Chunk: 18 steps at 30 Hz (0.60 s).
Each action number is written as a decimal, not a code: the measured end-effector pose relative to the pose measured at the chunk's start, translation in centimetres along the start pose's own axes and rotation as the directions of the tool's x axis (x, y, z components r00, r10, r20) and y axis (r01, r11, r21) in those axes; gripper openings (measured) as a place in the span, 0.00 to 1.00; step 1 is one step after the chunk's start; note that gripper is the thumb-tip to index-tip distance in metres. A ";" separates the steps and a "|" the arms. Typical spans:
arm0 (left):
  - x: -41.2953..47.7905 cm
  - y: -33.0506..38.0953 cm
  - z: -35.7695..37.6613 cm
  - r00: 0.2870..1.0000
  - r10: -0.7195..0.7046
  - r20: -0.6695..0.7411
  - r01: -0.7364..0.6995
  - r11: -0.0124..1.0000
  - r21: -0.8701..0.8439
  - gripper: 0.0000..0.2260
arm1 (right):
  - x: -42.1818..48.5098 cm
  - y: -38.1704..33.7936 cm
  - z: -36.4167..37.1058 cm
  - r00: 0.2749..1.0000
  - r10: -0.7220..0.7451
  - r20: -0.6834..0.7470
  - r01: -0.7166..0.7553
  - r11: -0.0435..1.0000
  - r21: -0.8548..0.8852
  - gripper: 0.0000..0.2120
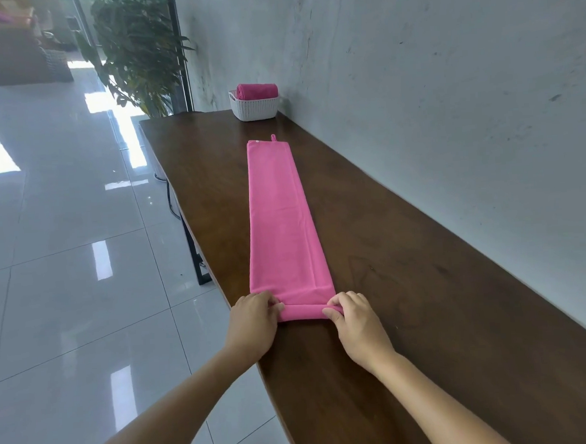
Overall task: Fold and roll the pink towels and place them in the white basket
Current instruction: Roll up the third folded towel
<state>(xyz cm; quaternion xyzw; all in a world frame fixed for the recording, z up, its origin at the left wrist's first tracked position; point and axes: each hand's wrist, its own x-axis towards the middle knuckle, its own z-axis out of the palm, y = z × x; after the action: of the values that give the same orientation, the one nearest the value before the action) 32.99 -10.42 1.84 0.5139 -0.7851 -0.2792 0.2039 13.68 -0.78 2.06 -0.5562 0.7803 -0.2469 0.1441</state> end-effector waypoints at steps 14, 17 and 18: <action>-1.1 -3.5 0.9 0.813 0.552 -0.185 -0.462 0.805 0.373 0.13 | 1.7 -1.6 1.5 0.967 0.050 -0.252 -0.056 0.998 -0.018 0.08; -0.5 -3.3 0.7 0.820 0.542 -0.182 -0.456 0.812 0.365 0.14 | 1.0 -0.7 2.1 0.922 -0.209 -0.327 0.145 0.967 -0.209 0.07; -0.4 -3.1 0.5 0.829 0.528 -0.181 -0.449 0.823 0.347 0.15 | 0.8 -0.2 2.2 0.912 -0.263 -0.313 0.190 0.950 -0.247 0.07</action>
<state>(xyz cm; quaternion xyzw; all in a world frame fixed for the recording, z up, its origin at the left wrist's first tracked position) 34.95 -10.94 -0.55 0.3505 -0.8881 -0.0263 0.2963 14.66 -2.10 0.43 -0.6040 0.7450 -0.2706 -0.0833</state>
